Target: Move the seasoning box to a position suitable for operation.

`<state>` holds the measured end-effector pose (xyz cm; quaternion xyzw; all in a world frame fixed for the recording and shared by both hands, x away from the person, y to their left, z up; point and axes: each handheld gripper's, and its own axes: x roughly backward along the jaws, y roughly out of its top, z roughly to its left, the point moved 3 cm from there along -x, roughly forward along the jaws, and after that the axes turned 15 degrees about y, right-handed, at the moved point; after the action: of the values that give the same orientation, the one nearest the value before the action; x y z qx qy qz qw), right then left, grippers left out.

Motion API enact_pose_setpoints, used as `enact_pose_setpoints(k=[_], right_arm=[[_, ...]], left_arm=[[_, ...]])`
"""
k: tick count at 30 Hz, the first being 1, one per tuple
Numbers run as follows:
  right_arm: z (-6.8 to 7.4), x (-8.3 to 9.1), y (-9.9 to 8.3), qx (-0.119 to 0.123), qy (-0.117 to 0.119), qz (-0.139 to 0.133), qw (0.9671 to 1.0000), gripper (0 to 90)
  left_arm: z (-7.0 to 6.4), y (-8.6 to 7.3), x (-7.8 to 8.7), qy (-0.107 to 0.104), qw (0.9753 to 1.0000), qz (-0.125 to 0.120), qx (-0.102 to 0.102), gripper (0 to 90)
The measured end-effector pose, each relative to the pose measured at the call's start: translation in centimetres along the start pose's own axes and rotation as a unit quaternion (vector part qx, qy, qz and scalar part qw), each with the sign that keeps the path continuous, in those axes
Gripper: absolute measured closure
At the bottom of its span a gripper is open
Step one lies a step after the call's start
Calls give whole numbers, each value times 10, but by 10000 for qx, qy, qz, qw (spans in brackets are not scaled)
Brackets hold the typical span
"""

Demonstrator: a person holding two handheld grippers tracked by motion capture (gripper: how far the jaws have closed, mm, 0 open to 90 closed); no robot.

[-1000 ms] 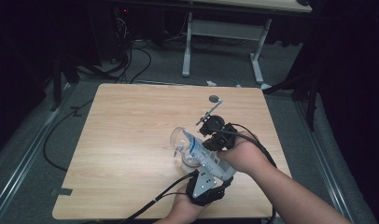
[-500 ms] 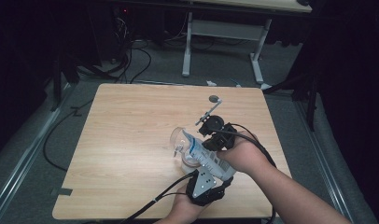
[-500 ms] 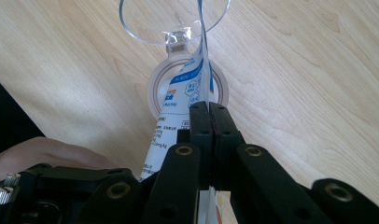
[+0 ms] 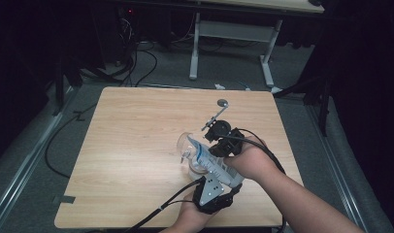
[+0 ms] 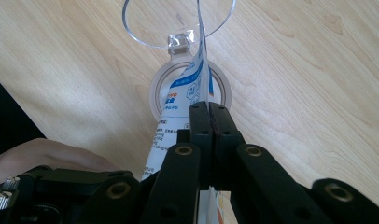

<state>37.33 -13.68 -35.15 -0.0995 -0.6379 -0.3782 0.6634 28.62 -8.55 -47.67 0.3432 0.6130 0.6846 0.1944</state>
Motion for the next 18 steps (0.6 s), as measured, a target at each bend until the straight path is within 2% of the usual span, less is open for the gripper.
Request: enact_pose_setpoints(k=[18], right_arm=[[1,1,1,21,-3,-32,10000,899]], left_arm=[[1,2,0,-10,10000,-19,20,565]])
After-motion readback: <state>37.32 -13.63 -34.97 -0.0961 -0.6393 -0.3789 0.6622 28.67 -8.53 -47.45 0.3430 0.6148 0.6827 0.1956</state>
